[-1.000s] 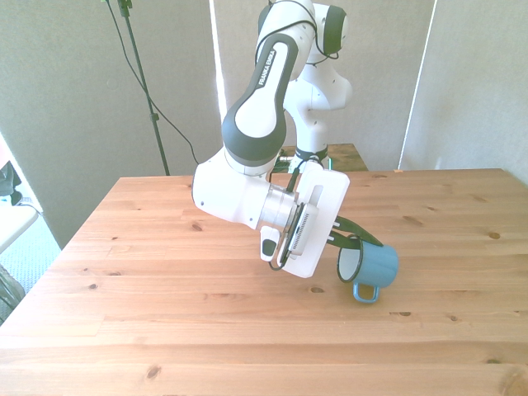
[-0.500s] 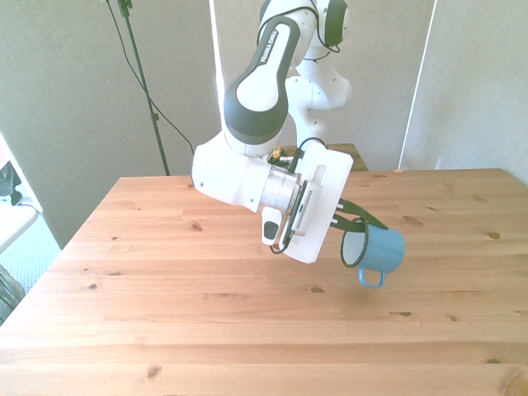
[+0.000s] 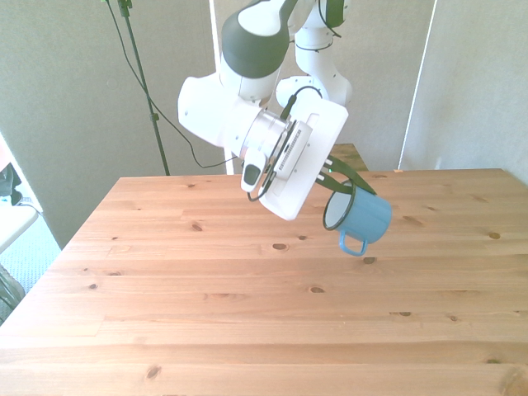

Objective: Flip the mug upright

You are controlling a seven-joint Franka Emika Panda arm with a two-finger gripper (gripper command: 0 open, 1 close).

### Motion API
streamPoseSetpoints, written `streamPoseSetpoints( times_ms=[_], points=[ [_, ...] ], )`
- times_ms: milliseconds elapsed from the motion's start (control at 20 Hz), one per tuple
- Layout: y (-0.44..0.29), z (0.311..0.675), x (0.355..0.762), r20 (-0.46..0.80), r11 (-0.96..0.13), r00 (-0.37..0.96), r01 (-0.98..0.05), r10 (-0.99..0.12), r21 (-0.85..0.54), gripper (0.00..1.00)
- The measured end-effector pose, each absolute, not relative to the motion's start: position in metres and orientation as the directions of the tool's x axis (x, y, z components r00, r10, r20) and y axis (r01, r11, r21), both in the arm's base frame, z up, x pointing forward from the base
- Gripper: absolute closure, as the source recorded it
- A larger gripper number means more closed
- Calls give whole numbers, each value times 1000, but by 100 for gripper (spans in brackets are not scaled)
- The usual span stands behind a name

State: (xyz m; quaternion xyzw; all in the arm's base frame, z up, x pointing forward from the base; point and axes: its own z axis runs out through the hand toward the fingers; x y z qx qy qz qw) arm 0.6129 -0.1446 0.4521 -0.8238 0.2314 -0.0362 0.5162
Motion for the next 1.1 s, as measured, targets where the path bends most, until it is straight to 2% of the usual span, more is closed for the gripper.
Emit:
streamPoseSetpoints(
  times_ms=[200, 650, 1100],
  points=[
    [-136, 469, 606, -135, -440, 863, -376, -487, -815, 100],
    [-127, 469, 599, -16, -599, 770, -508, -637, -620, 100],
    [-121, 453, 603, 43, -641, 692, -641, -721, -422, 100]
  ],
)
